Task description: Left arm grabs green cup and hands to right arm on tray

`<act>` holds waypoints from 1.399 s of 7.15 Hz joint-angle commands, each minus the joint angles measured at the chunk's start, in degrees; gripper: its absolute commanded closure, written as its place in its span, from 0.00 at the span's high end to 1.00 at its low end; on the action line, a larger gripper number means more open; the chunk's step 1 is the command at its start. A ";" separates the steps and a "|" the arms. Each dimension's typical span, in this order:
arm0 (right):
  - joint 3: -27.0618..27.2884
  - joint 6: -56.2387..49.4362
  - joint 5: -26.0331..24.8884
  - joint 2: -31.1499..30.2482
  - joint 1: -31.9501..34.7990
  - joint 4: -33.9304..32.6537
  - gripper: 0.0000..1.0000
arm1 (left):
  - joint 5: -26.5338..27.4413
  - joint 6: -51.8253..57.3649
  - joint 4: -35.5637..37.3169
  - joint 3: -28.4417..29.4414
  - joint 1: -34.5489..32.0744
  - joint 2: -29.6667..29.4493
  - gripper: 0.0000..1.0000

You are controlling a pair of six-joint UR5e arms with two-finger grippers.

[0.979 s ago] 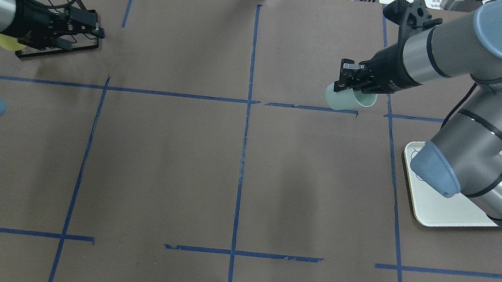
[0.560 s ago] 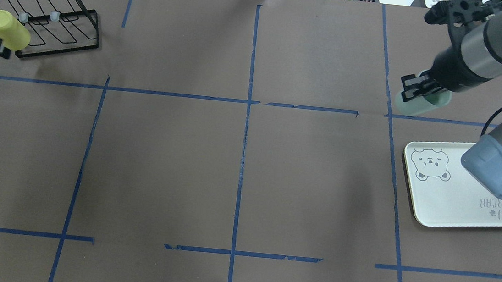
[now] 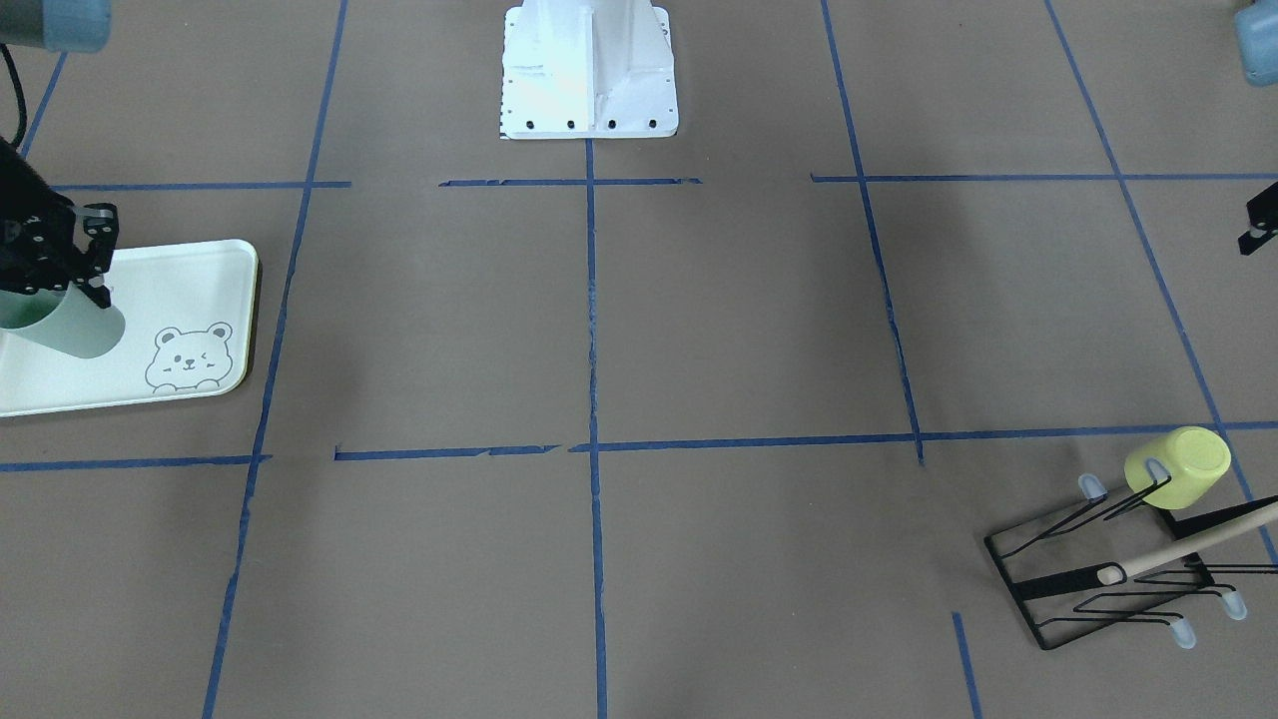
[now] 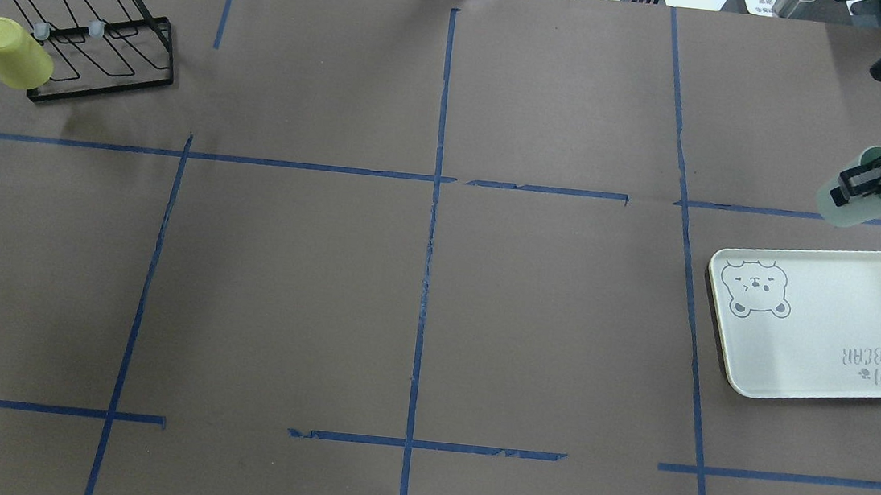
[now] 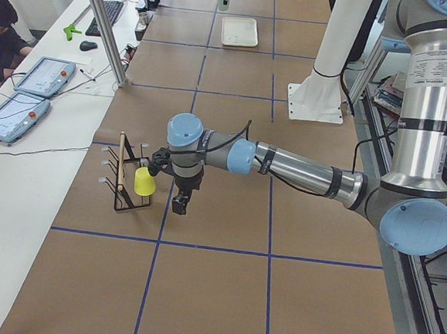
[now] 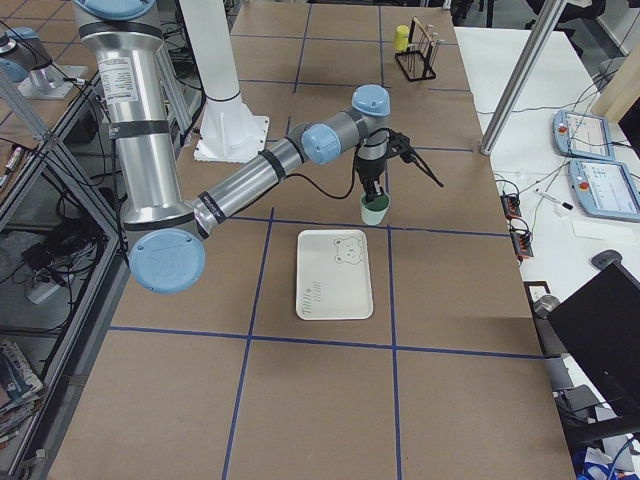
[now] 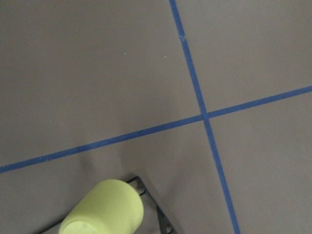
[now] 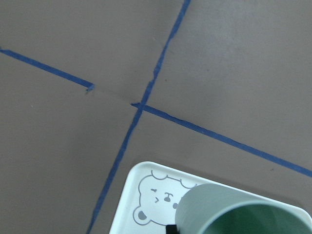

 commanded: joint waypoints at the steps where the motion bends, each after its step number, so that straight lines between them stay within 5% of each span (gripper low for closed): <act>1: -3.12 -0.05 0.99 -5.96 1.52 6.88 0.00 | -0.41 2.59 1.78 0.47 -3.02 1.54 1.00; 3: -7.62 14.84 0.21 -8.00 0.21 21.38 0.03 | -2.06 1.46 1.34 0.38 -3.02 1.64 1.00; 5: -7.63 22.17 -8.09 -9.76 -8.28 23.29 0.04 | -3.75 1.27 1.16 0.47 -3.02 1.64 1.00; 10: -9.11 25.17 -11.03 -16.09 -14.72 29.97 0.06 | -3.75 1.27 1.16 0.64 -3.02 1.55 1.00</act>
